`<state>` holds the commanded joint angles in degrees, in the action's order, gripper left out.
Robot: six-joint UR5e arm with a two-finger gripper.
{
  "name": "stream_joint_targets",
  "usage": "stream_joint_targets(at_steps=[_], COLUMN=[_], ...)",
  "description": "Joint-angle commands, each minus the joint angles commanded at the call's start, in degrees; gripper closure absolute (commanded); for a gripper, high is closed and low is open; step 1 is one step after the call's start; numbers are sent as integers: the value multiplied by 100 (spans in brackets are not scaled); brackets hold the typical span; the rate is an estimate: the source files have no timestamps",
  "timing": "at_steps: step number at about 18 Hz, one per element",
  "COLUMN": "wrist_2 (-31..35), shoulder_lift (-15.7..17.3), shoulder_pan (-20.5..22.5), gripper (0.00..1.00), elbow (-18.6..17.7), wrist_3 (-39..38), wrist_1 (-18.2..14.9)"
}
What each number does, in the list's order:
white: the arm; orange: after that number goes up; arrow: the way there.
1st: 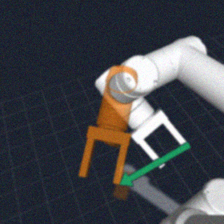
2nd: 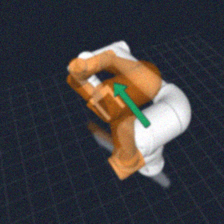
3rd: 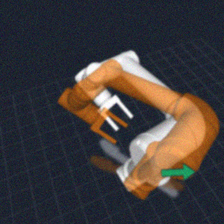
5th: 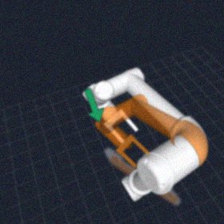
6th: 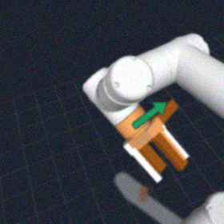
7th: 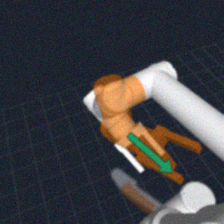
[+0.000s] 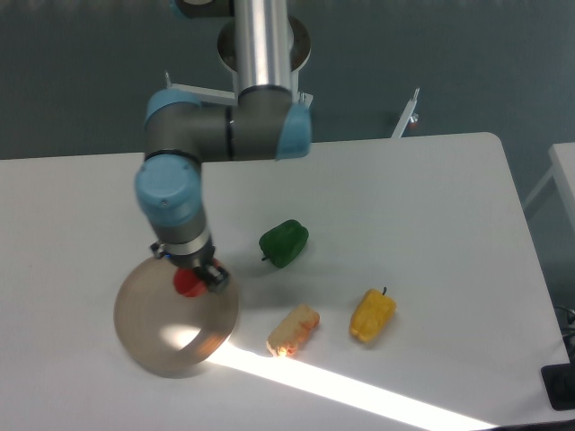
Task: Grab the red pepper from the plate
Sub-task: 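Lift the red pepper up off the plate and carry it away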
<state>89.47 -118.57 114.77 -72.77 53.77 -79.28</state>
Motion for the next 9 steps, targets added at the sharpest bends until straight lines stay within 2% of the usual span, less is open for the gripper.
stream_joint_targets(at_steps=[6, 9], wrist_2=[0, 368], shoulder_lift=[80, 71], shoulder_pan=[835, 933], gripper=[43, 43], elbow=[79, 106], wrist_3=[1151, 1293], wrist_1=[35, 79])
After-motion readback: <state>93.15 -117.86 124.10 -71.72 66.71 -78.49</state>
